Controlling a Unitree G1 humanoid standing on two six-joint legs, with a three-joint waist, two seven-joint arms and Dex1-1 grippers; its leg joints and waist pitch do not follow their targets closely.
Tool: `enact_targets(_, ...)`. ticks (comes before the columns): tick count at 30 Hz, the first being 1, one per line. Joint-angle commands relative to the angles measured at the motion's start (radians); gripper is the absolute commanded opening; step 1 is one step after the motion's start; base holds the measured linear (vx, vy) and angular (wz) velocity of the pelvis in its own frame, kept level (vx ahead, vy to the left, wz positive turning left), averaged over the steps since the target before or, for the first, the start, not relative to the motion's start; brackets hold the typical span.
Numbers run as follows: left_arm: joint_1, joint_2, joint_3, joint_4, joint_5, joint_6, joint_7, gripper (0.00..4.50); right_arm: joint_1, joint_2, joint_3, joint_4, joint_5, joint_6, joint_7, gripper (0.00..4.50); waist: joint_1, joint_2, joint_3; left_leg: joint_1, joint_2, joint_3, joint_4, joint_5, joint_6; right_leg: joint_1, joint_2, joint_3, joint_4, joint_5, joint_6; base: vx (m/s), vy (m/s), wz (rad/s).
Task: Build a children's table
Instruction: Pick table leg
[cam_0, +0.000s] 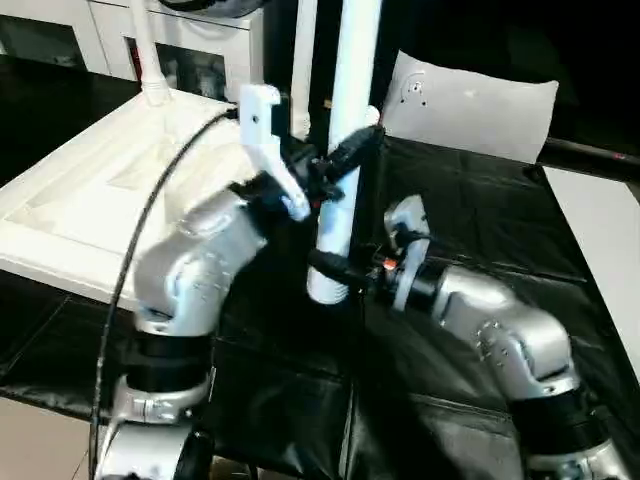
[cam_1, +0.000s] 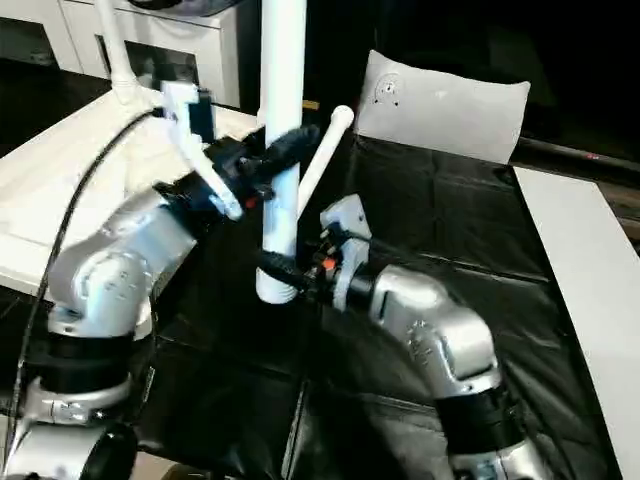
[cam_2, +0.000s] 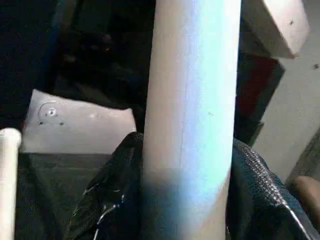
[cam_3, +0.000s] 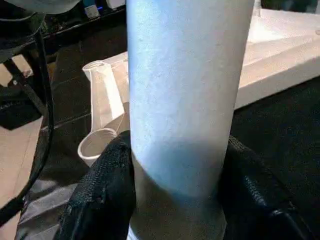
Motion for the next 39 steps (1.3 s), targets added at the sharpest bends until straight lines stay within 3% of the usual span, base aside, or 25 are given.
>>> enact_targets(1,-0.003,-0.012,-0.001,0.017,0.023,0.014,0.057,1.86,-0.013,0.0,0.006,-0.062,-0.016,-0.031,-0.001,1.98,-0.001,0.01,-0.065,0.019,0.065,-0.021,-0.082,-0.144,-0.025,0.043,-0.115,0.056,-0.084,-0.201,-0.135,0.0,0.0,0.0)
enact_targets(4,-0.012,-0.011,0.011,0.017,0.027,0.011,0.073,1.84,-0.013,0.003,0.003,-0.064,-0.022,-0.034,-0.012,1.98,-0.002,0.014,-0.066,0.019,0.065,-0.022,-0.083,-0.149,-0.027,0.041,-0.114,0.056,-0.084,-0.193,-0.137,0.0,0.0,0.0)
enact_targets(14,-0.001,-0.016,0.017,0.0,0.02,0.026,0.097,1.82,-0.019,0.006,0.004,-0.064,-0.034,-0.04,-0.027,1.98,-0.002,0.013,-0.065,0.019,0.065,-0.021,-0.083,-0.153,-0.027,0.042,-0.115,0.056,-0.084,-0.189,-0.14,0.0,0.0,0.0)
enact_targets(19,-0.002,-0.011,0.03,0.001,0.017,0.04,0.103,1.82,-0.024,0.013,-0.02,-0.069,0.008,0.006,-0.031,1.98,-0.003,0.013,-0.065,0.02,0.065,-0.022,-0.084,-0.154,-0.027,0.04,-0.114,0.056,-0.084,-0.198,-0.133,0.0,0.0,0.0)
enact_targets(22,-0.016,-0.003,0.048,0.013,0.01,0.049,0.107,1.82,-0.03,0.011,-0.046,-0.071,0.041,0.025,-0.023,2.68,-0.003,0.013,-0.065,0.019,0.065,-0.022,-0.083,-0.152,-0.026,0.041,-0.114,0.056,-0.084,-0.194,-0.133,0.0,0.0,0.0)
enact_targets(25,-0.033,0.009,0.065,0.025,0.0,0.053,0.101,1.81,-0.037,-0.005,-0.072,-0.075,0.066,0.032,-0.007,2.89,-0.004,0.014,-0.065,0.021,0.063,-0.023,-0.084,-0.157,-0.027,0.04,-0.112,0.055,-0.084,-0.2,-0.122,0.0,0.0,0.0)
enact_targets(31,-0.073,0.018,0.134,0.053,-0.097,0.108,0.077,1.8,-0.074,-0.076,-0.202,-0.068,0.186,0.101,0.044,3.43,0.002,0.014,-0.068,0.02,0.061,-0.021,-0.079,-0.124,-0.018,0.043,-0.111,0.054,-0.079,-0.157,-0.139,0.0,0.0,0.0)
enact_targets(35,-0.098,0.028,0.159,0.062,-0.16,0.147,0.041,1.8,-0.086,-0.12,-0.229,-0.061,0.205,0.127,0.067,3.55,0.004,0.012,-0.066,0.02,0.06,-0.018,-0.078,-0.117,-0.014,0.043,-0.111,0.053,-0.081,-0.156,-0.156,0.0,0.0,0.0)
enact_targets(36,-0.112,0.039,0.165,0.063,-0.197,0.177,-0.001,1.8,-0.091,-0.15,-0.225,-0.059,0.209,0.15,0.082,3.72,0.003,0.005,-0.067,0.018,0.059,-0.017,-0.077,-0.111,-0.009,0.045,-0.111,0.054,-0.081,-0.159,-0.155,0.0,0.0,0.0)
enact_targets(39,-0.12,0.051,0.161,0.062,-0.221,0.195,-0.039,1.8,-0.096,-0.171,-0.218,-0.057,0.211,0.172,0.096,4.02,0.005,0.008,-0.067,0.018,0.058,-0.017,-0.076,-0.102,-0.007,0.045,-0.112,0.053,-0.083,-0.183,-0.151,0.0,0.0,0.0)
